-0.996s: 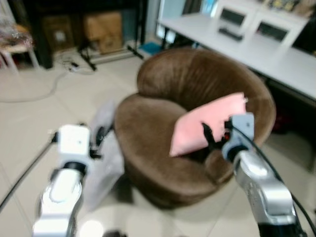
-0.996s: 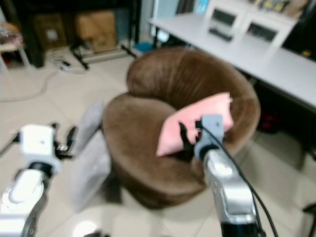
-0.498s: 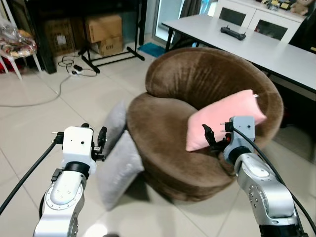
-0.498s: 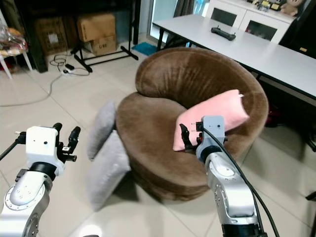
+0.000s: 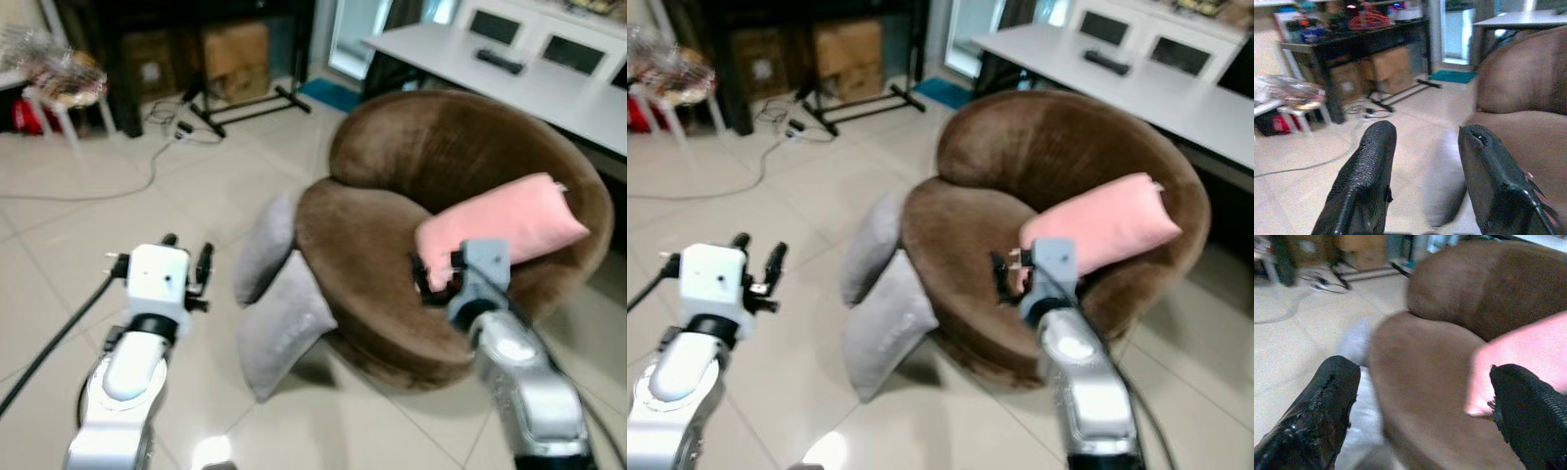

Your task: Move the pillow to the sofa from floor

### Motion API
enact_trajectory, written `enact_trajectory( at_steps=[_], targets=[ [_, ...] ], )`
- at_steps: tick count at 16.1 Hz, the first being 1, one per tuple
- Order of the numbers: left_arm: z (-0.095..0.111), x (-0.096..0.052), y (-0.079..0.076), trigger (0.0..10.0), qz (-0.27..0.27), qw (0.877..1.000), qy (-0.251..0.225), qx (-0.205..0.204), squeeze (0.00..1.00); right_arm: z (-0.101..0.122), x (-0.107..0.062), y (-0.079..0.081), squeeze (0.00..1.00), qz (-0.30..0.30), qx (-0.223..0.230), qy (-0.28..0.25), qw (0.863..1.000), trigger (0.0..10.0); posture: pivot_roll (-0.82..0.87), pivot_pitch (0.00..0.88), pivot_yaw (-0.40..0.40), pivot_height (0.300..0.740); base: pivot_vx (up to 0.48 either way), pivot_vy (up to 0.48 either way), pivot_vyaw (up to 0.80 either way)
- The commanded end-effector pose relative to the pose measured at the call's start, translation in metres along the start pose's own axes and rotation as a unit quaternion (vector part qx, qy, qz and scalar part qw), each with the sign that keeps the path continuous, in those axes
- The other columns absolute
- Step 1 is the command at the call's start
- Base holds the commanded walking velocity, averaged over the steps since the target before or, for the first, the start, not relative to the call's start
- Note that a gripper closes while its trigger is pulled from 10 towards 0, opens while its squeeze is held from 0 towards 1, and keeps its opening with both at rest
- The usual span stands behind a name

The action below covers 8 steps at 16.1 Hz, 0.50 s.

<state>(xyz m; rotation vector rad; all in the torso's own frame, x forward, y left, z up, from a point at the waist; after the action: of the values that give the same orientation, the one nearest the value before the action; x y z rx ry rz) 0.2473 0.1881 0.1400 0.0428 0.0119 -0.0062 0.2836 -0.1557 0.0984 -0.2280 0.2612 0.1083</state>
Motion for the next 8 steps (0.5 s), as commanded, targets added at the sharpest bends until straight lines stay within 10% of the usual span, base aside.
enact_trajectory(
  at_steps=[1, 8],
  targets=[
    [0.0018, 0.0021, -0.0049, 10.0, -0.009, 1.000, -0.016, 0.004, 0.00, 0.0026, -0.0031, -0.0100, 0.00, -0.020, -0.012, -0.013, 1.000, 10.0, 0.07, 0.000, -0.091, 0.740, 0.000, 0.000, 0.00],
    [0.0029, 0.0121, -0.0001, 10.0, -0.021, 0.999, -0.042, 0.021, 0.00, 0.0071, -0.0075, -0.0048, 0.00, -0.051, -0.030, -0.050, 0.997, 10.0, 0.04, 0.000, -0.019, 0.740, 0.000, 0.000, 0.00]
  ],
)
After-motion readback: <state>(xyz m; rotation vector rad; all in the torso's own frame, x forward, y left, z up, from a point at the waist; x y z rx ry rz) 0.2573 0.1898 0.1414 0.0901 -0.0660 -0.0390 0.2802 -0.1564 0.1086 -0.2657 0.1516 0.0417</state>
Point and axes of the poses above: a point about 5 cm out from each wrist's last joint towards the gripper, its own x axis pointing out of the wrist towards the gripper, its own z axis along the axis of the wrist's last joint, y = z × x, the point moved 2 cm from there along x, pointing out of the wrist towards the gripper, and after that the axes turned 13 degrees about -x, right-handed, at the moved point
